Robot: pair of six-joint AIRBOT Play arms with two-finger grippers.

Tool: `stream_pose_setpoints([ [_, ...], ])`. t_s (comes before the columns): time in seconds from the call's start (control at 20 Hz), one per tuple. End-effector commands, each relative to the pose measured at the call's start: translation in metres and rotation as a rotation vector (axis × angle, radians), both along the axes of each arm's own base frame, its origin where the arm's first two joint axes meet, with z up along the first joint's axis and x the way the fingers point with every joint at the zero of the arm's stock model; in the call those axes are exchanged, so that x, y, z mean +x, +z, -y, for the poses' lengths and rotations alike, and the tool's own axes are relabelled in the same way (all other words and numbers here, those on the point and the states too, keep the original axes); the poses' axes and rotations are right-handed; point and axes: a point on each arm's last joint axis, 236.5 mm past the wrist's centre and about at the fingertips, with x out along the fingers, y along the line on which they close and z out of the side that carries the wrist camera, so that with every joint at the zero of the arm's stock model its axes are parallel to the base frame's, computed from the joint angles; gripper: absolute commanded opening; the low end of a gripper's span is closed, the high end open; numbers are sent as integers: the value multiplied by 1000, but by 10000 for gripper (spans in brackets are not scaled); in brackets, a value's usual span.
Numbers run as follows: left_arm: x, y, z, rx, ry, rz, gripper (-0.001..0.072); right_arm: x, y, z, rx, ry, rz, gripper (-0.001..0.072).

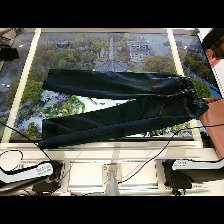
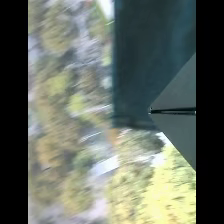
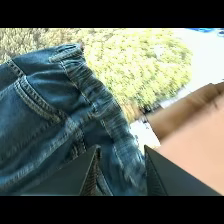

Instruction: Fold the clothes and pants, and hang the long-sleeved shirts on hangers.

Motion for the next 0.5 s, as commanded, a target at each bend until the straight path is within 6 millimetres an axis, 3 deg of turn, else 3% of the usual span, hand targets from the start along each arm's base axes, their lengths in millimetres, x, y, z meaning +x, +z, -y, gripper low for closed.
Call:
stream_pose_setpoints([
  [0.0, -45, -17, -1, -74, -8, -165, 29, -54, -1, 7, 29, -87, -28, 320],
  [0.25, -55, -36, -7, -98, 6, -216, 30, -159, -87, -3, 193, -257, -177, 320],
  [0.35, -58, -48, -5, -113, 6, -244, 30, -176, -123, -24, 303, -289, -208, 361],
  [0.4, -60, -57, -4, -121, 7, -260, 30, -180, -140, -36, 357, -290, -222, 470],
  [0.45, -62, -65, -3, -124, 1, -275, 30, -178, -154, -44, 377, -266, -217, 495],
])
